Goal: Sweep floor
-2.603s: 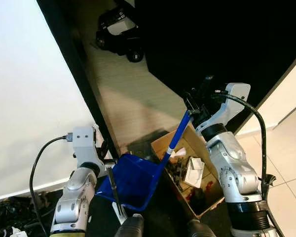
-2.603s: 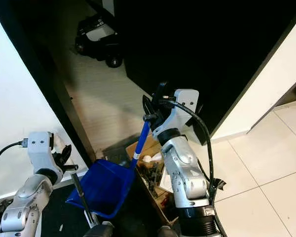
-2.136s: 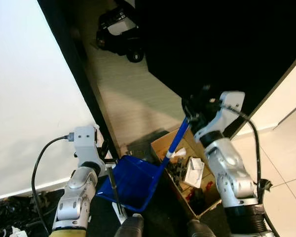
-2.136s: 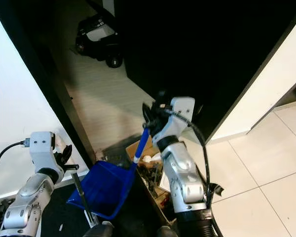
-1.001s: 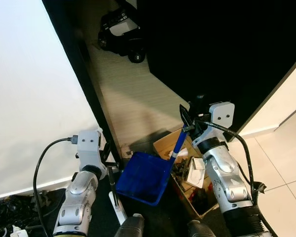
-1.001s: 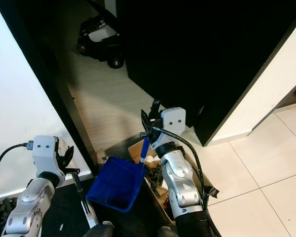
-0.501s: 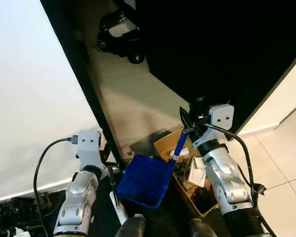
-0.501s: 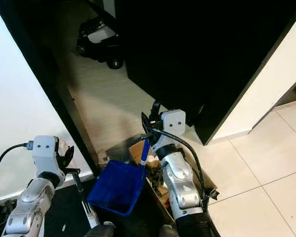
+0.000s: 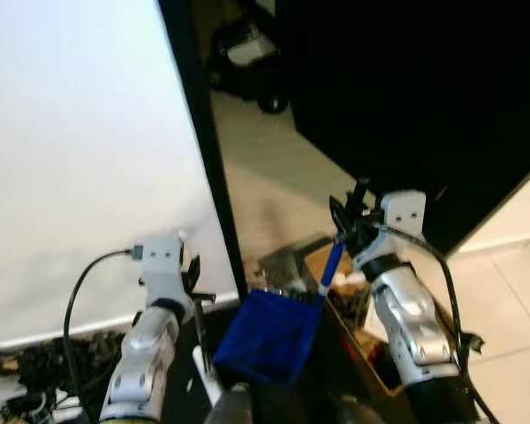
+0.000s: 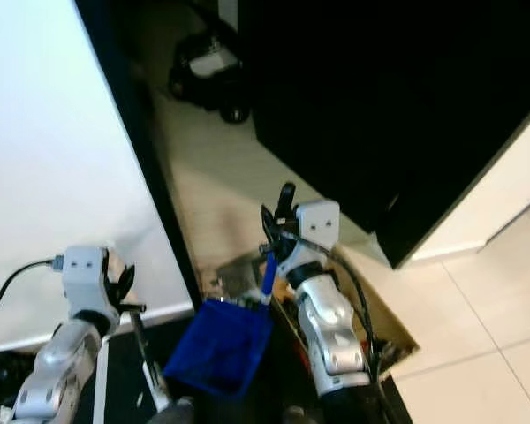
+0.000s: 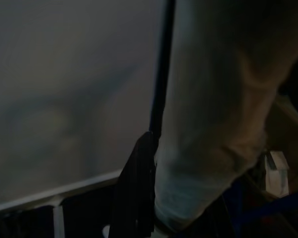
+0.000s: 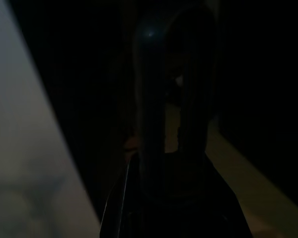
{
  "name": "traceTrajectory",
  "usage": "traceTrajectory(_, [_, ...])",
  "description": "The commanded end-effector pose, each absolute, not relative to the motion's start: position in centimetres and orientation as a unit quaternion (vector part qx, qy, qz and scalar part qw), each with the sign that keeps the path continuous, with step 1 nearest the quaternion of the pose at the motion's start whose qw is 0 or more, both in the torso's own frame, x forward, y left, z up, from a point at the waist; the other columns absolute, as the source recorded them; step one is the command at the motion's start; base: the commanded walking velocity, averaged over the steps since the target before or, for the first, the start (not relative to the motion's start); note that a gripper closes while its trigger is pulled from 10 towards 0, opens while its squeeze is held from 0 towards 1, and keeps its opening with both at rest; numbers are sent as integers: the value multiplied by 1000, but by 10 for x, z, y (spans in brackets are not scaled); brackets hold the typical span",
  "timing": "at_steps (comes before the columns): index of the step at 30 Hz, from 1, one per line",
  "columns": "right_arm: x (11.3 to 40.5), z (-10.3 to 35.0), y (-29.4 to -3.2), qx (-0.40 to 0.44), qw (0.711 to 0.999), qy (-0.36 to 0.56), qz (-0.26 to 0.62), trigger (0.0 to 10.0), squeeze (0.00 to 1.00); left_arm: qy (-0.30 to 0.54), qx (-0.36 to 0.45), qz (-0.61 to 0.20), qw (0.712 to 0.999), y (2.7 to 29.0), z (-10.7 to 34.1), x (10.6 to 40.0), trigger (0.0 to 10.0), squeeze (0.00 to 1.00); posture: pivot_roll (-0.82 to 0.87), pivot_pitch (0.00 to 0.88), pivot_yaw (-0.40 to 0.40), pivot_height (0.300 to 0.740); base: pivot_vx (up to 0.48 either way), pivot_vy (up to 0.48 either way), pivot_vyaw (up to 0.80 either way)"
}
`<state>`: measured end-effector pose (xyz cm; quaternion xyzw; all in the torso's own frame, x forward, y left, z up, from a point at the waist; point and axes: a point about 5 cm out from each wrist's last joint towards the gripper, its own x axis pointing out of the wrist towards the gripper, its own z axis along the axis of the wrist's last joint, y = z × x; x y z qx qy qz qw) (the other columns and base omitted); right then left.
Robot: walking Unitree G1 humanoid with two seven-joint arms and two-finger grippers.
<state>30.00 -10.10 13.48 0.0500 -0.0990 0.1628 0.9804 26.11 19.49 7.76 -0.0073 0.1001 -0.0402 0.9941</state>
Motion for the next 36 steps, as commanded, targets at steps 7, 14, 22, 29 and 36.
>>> traceTrajectory(7, [298, 139, -98, 58, 977, -117, 169, 10000, 0, 96, -2, -41, 995, 198, 80, 261, 10000, 0, 177, 115, -10, 740, 0, 279, 0])
traceTrajectory(14, [299, 139, -98, 58, 977, -117, 168, 10000, 0, 96, -1, -42, 995, 199, 80, 262, 10000, 0, 179, 116, -8, 740, 0, 277, 0])
traceTrajectory(22, [298, 138, -98, 59, 977, -116, 168, 10000, 0, 97, -1, -41, 994, 199, 80, 261, 10000, 0, 180, 120, -8, 740, 0, 271, 0])
traceTrajectory(29, [298, 137, -98, 60, 977, -115, 167, 10000, 0, 97, 0, -42, 994, 200, 80, 261, 10000, 0, 181, 122, -5, 740, 0, 190, 0])
traceTrajectory(36, [298, 137, -98, 61, 978, -115, 166, 10000, 0, 95, 6, -46, 994, 198, 81, 261, 10000, 0, 180, 124, -2, 740, 0, 0, 0])
